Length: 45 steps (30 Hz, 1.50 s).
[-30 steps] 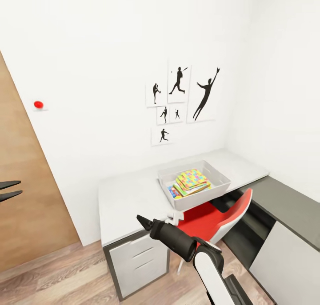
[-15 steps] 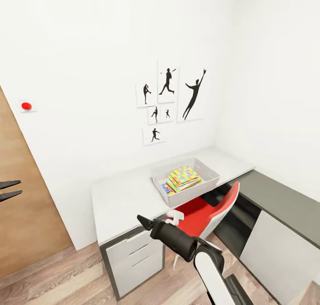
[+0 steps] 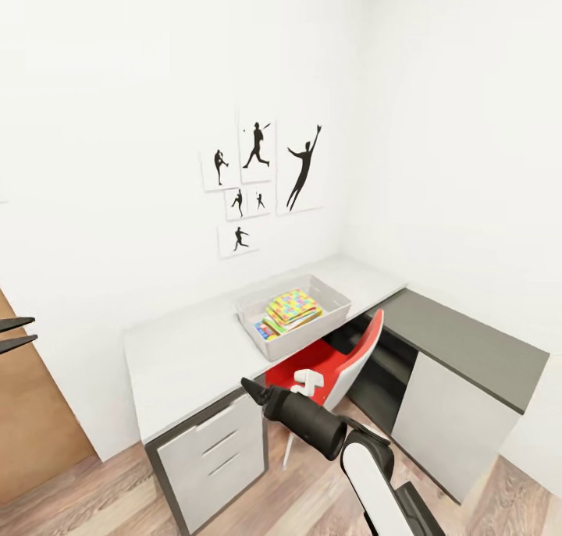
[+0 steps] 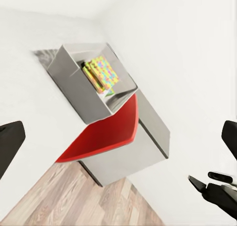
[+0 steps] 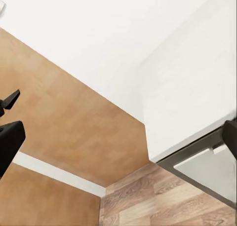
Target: Put all the toys in the child's room - the three board games (two on the bed and one on the table), the two jigsaw puzzles on the table, and the tennis ball on the table - inside the toy box on the table in the child's room.
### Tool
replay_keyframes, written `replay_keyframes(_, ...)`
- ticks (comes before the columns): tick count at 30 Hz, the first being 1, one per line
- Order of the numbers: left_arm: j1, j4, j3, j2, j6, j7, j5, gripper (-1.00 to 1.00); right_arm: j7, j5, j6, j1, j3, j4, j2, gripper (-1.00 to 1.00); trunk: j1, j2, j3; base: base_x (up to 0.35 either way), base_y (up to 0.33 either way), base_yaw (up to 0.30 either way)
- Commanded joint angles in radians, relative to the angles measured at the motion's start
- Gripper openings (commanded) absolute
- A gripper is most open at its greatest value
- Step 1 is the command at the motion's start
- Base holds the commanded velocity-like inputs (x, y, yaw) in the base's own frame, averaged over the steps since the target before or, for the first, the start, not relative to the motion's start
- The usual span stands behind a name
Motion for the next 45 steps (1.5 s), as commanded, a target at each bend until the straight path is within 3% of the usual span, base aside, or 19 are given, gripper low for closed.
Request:
replay_keyframes(1,-0.001,0.0,-0.008,0.001,0.011,-0.005,0.006,1.0,0.002,0.0,0.005,-0.001,-0.001,0.0,0.0,1.0,0.001,-0.002,-0.002,-0.004,0.0,-0.276)
replay_keyframes(8,-0.001,-0.004,-0.01,-0.011,0.009,-0.005,0.007,1.0,0.002,0.001,0.005,-0.001,-0.001,0.0,0.0,1.0,0.001,-0.002,0.001,-0.002,0.0,-0.277)
replay_keyframes(14,-0.001,-0.01,-0.013,-0.062,0.009,-0.005,0.004,1.0,0.002,0.0,0.005,-0.001,-0.004,0.0,-0.001,1.0,0.001,-0.002,0.004,0.0,0.0,-0.277)
replay_keyframes(20,-0.001,-0.015,-0.019,-0.141,0.002,-0.005,0.002,1.0,0.004,-0.001,0.006,-0.001,-0.024,0.0,-0.001,1.0,0.001,-0.002,0.006,0.0,0.0,-0.277)
replay_keyframes(28,-0.001,-0.083,-0.11,-0.246,0.006,-0.005,0.002,1.0,0.004,0.0,0.009,-0.002,-0.054,0.0,-0.002,1.0,0.001,-0.002,0.01,0.0,0.0,-0.277)
replay_keyframes(32,-0.001,-0.103,-0.128,-0.277,0.01,-0.005,0.002,1.0,0.004,0.0,0.012,-0.001,-0.071,0.0,-0.004,1.0,0.001,-0.002,0.012,0.0,0.0,-0.277)
replay_keyframes(35,-0.001,-0.111,-0.137,-0.315,0.009,-0.005,0.001,1.0,0.004,-0.001,0.013,-0.001,-0.086,0.0,-0.016,1.0,0.001,-0.002,0.013,0.0,0.0,-0.277)
replay_keyframes(38,-0.001,-0.113,-0.141,-0.331,0.004,-0.005,0.0,1.0,0.005,-0.002,0.013,-0.001,-0.091,0.0,-0.031,1.0,0.001,-0.002,0.015,0.0,0.0,-0.277)
replay_keyframes(45,-0.001,-0.112,-0.144,-0.337,0.0,-0.005,-0.001,1.0,0.005,-0.002,0.012,-0.001,-0.094,0.0,-0.052,1.0,0.001,-0.002,0.018,-0.106,0.044,-0.277)
